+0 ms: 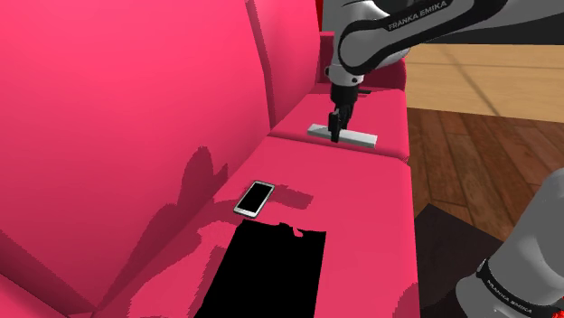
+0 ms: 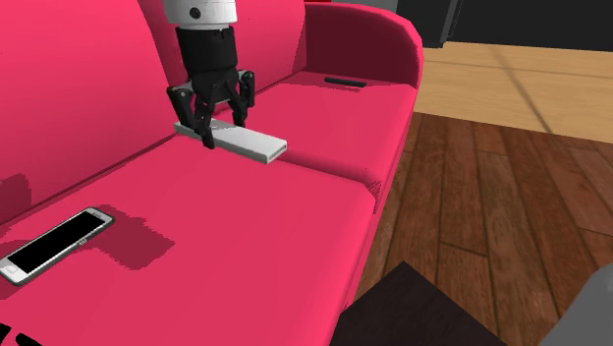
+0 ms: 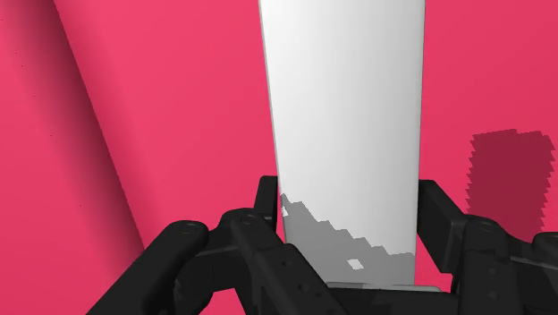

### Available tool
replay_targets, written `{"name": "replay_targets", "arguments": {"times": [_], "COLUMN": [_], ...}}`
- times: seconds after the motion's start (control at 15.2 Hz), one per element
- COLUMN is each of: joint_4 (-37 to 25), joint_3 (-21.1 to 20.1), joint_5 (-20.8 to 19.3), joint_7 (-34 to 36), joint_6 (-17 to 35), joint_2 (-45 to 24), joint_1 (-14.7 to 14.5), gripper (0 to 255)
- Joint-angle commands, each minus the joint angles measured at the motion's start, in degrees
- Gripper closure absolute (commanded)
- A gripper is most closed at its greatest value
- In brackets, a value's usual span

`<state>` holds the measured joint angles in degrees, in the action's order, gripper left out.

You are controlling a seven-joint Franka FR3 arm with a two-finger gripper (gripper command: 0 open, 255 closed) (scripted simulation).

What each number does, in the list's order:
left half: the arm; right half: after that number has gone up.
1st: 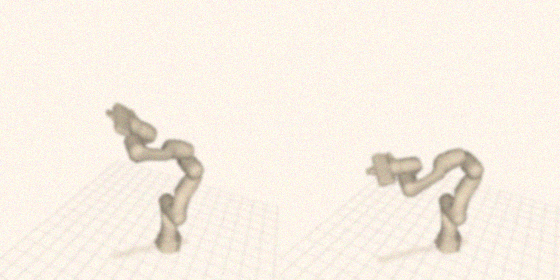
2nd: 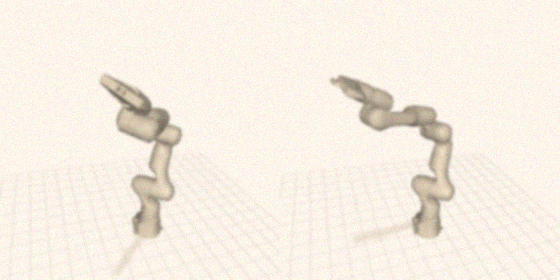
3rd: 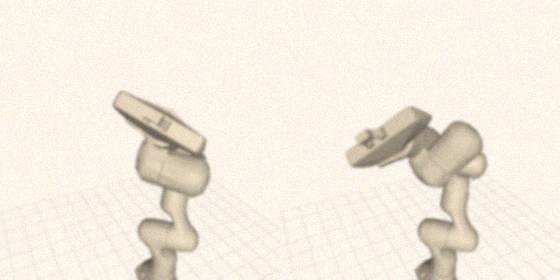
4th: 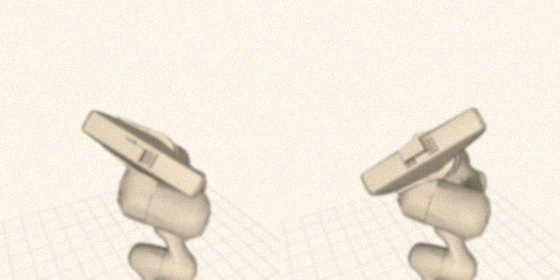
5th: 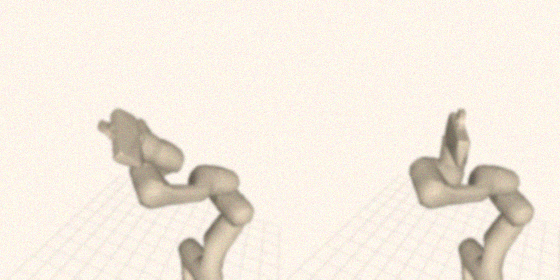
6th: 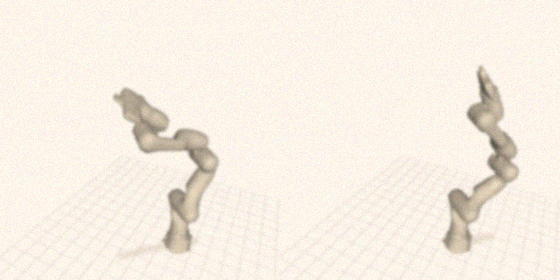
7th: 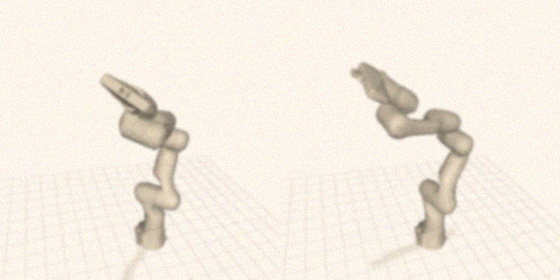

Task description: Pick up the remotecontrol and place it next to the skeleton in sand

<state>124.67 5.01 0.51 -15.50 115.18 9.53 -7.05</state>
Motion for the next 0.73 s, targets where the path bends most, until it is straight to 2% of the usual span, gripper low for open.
{"name": "replay_targets", "arguments": {"times": [0.0,0.66], "joint_4": [3.1,15.1], "joint_3": [-1.2,-9.4], "joint_5": [0.0,2.9], "joint_7": [2.1,14.0], "joint_6": [0.2,-0.4], "joint_2": [3.0,15.9], "joint_1": [-0.8,-6.2], "gripper": [255,255]}}
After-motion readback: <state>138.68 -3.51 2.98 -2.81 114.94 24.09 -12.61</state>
